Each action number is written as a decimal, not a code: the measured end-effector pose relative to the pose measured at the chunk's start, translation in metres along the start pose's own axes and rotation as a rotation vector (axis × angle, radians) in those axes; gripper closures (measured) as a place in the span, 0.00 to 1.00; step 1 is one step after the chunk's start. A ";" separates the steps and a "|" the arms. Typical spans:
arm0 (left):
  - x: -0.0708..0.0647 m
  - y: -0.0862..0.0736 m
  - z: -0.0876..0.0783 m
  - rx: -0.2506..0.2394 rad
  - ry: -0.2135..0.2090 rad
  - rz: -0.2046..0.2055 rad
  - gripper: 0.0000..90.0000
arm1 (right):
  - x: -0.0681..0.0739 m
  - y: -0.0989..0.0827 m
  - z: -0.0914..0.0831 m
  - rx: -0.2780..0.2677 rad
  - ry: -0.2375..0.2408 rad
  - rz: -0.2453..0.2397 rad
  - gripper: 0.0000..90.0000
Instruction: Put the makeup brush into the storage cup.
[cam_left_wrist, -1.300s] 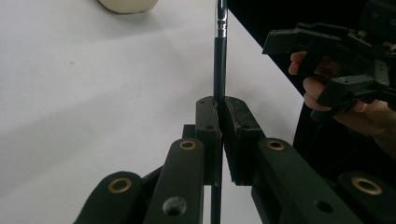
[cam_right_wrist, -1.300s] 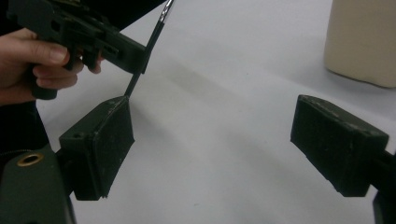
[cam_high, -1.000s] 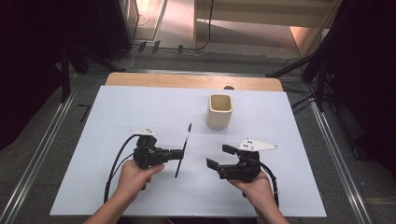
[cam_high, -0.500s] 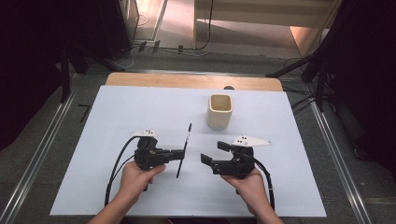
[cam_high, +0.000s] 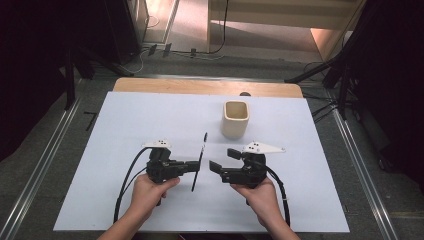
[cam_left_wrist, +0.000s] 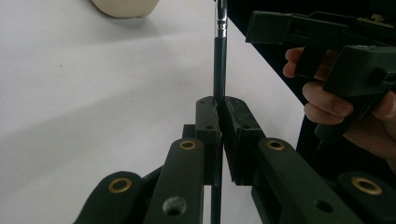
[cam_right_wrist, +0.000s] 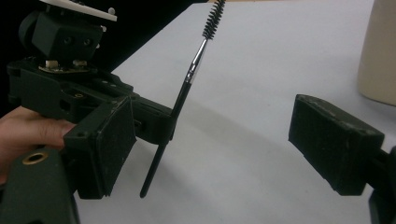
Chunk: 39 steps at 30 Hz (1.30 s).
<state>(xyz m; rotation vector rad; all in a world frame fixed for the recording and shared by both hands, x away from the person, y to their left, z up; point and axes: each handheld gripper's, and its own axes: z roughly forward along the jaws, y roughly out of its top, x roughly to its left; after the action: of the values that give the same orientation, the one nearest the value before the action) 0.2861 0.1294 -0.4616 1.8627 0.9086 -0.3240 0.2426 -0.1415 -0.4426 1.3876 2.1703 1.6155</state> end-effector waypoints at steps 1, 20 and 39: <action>-0.001 0.000 0.001 -0.003 0.004 -0.002 0.95 | 0.000 0.000 0.001 0.002 0.004 0.009 0.18; -0.005 -0.004 0.008 -0.039 -0.014 -0.012 0.95 | 0.001 0.005 0.022 0.010 0.022 0.075 0.25; -0.005 -0.006 0.012 -0.057 -0.017 -0.024 0.95 | -0.001 0.005 0.039 0.024 0.068 0.177 0.34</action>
<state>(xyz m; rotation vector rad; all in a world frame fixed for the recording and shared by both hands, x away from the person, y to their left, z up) 0.2799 0.1184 -0.4681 1.7957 0.9201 -0.3242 0.2678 -0.1138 -0.4561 1.5953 2.1649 1.7235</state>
